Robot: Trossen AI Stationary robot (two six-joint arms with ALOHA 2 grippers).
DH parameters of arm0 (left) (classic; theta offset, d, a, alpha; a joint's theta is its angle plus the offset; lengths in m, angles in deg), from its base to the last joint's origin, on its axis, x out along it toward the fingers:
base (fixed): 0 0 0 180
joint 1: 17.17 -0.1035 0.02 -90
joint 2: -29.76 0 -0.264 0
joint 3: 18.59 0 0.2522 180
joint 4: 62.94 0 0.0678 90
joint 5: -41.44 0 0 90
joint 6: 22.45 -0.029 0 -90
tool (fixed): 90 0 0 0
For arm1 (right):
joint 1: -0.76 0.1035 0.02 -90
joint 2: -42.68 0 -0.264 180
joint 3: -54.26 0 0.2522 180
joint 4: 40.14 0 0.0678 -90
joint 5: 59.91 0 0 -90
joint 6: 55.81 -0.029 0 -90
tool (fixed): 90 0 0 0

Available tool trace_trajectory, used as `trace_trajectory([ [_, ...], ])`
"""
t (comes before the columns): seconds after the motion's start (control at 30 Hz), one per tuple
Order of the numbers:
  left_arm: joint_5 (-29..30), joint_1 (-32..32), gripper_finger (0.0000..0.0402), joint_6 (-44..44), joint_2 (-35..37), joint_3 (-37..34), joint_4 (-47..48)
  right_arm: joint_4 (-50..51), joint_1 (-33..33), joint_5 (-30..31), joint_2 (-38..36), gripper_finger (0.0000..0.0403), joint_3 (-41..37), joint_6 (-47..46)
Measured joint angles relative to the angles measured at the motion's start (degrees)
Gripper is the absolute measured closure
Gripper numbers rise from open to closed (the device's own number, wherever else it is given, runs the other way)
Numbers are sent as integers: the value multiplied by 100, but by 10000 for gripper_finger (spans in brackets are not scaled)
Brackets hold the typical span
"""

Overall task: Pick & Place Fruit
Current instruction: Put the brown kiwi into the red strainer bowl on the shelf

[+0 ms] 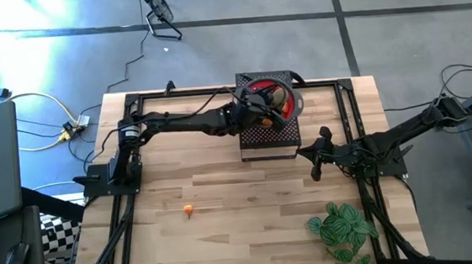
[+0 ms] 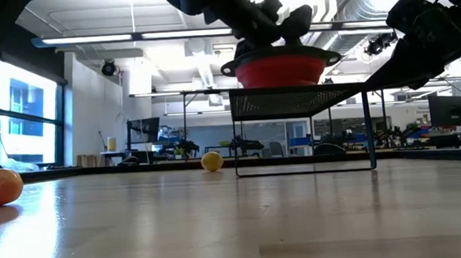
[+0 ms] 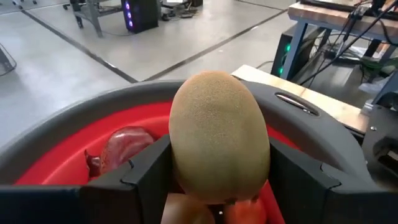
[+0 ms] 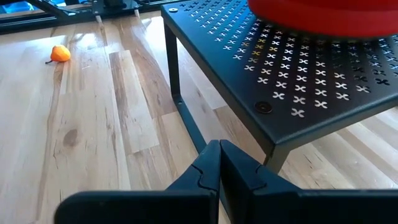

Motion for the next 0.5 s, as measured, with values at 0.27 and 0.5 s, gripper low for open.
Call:
trace_trajectory([
  [0.27, -5, 9, 176, 2, 9, 0, -188, 4, -1, 1, 0, 401, 1, 15],
  [0.5, -183, 9, 176, 2, 9, 0, -170, 9, 0, 1, 1, 401, 2, 17],
])
